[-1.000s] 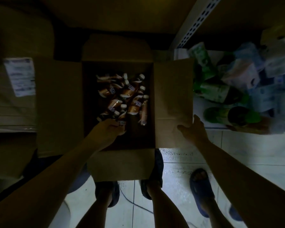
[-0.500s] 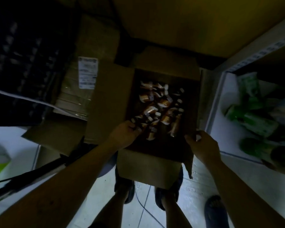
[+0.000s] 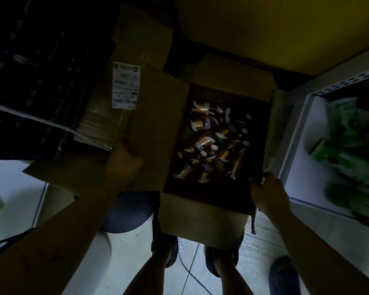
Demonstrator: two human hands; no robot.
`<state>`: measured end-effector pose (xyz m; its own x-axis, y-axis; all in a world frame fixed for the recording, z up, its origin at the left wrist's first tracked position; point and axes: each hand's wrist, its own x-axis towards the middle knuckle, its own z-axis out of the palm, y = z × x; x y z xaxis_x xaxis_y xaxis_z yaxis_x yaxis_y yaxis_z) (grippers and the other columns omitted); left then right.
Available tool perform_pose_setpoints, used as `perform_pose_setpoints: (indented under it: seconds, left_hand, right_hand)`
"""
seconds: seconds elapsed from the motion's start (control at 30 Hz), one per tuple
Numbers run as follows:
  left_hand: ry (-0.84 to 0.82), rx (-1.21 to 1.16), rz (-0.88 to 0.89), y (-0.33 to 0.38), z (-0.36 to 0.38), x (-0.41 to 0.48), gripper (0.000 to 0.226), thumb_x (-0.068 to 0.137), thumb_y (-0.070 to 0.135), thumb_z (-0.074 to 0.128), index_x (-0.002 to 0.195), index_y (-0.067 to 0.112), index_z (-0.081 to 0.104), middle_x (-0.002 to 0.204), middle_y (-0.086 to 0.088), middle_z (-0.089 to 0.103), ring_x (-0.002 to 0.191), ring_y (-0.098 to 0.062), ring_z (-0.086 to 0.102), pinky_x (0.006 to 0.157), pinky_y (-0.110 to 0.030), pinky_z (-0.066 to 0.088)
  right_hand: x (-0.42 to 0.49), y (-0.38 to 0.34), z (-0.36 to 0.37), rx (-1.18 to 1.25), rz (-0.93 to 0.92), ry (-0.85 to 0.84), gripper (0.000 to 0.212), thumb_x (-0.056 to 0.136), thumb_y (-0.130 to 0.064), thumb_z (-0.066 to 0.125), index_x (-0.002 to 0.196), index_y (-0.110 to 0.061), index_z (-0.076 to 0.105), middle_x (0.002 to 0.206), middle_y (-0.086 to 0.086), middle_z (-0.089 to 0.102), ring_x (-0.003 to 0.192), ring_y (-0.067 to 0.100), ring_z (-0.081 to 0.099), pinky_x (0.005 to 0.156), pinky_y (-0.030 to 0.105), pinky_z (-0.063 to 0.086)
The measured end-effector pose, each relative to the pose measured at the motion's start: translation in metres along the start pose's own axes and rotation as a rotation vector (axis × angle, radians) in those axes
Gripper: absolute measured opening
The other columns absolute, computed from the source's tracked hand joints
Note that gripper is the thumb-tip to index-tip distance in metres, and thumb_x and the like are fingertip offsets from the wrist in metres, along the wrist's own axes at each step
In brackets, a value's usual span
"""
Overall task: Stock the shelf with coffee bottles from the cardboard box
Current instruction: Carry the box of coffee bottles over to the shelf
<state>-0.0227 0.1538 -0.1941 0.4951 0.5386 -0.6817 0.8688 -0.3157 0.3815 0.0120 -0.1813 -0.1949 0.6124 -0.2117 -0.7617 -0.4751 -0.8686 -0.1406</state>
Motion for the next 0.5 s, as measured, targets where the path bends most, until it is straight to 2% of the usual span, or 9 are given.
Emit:
perform_pose_setpoints:
  seconds: [0.07,0.13,0.23,0.33,0.43,0.5]
  left_hand:
    - [-0.084,0.086,0.094,0.005,0.005,-0.005,0.051,0.080,0.038,0.070,0.123,0.016,0.056,0.119,-0.010,0.062,0.109,-0.032,0.058,0.088,-0.037,0.044]
    - [-0.205,0.257,0.173,0.015,0.016,-0.017,0.032,0.084,0.043,0.063,0.091,0.012,0.066,0.088,-0.008,0.067,0.087,-0.030,0.065,0.075,-0.033,0.047]
    - [-0.242,0.408,0.196,0.033,0.034,-0.023,0.044,0.088,0.046,0.054,0.066,0.008,0.059,0.063,-0.007,0.060,0.062,-0.025,0.060,0.061,-0.030,0.047]
    - [-0.189,0.571,0.205,0.051,0.045,-0.021,0.046,0.091,0.046,0.049,0.061,0.011,0.048,0.061,-0.002,0.052,0.055,-0.017,0.050,0.053,-0.027,0.038]
    - [-0.197,0.664,0.176,0.061,0.043,-0.023,0.036,0.093,0.038,0.048,0.070,0.011,0.048,0.074,-0.002,0.051,0.067,-0.019,0.050,0.060,-0.029,0.039]
    - [-0.222,0.669,0.178,0.070,0.035,-0.027,0.036,0.094,0.033,0.047,0.067,0.010,0.047,0.074,-0.005,0.052,0.072,-0.022,0.053,0.064,-0.030,0.041]
  right_hand:
    - [-0.003,0.001,-0.004,0.005,0.025,-0.004,0.052,0.094,-0.052,0.045,0.125,-0.010,0.047,0.103,0.017,0.064,0.084,0.037,0.067,0.076,0.050,0.057]
    - [-0.008,0.001,-0.010,0.002,0.066,-0.011,0.053,0.092,-0.055,0.046,0.113,-0.008,0.053,0.096,0.014,0.067,0.078,0.033,0.068,0.073,0.047,0.058]
    - [-0.007,0.010,-0.020,-0.091,0.110,-0.004,0.056,0.091,-0.057,0.045,0.101,-0.004,0.060,0.087,0.014,0.068,0.077,0.031,0.069,0.075,0.044,0.058]
    - [-0.001,0.025,-0.028,-0.138,0.096,-0.010,0.048,0.096,-0.049,0.044,0.099,-0.005,0.062,0.080,0.011,0.066,0.073,0.026,0.066,0.074,0.038,0.056]
    - [0.004,0.034,-0.036,-0.112,0.054,-0.034,0.038,0.099,-0.038,0.044,0.080,-0.008,0.059,0.066,0.007,0.059,0.058,0.022,0.062,0.066,0.034,0.055]
    - [0.003,0.033,-0.043,-0.129,0.008,-0.012,0.039,0.100,-0.033,0.044,0.070,-0.010,0.054,0.059,0.004,0.054,0.054,0.019,0.058,0.059,0.029,0.050]
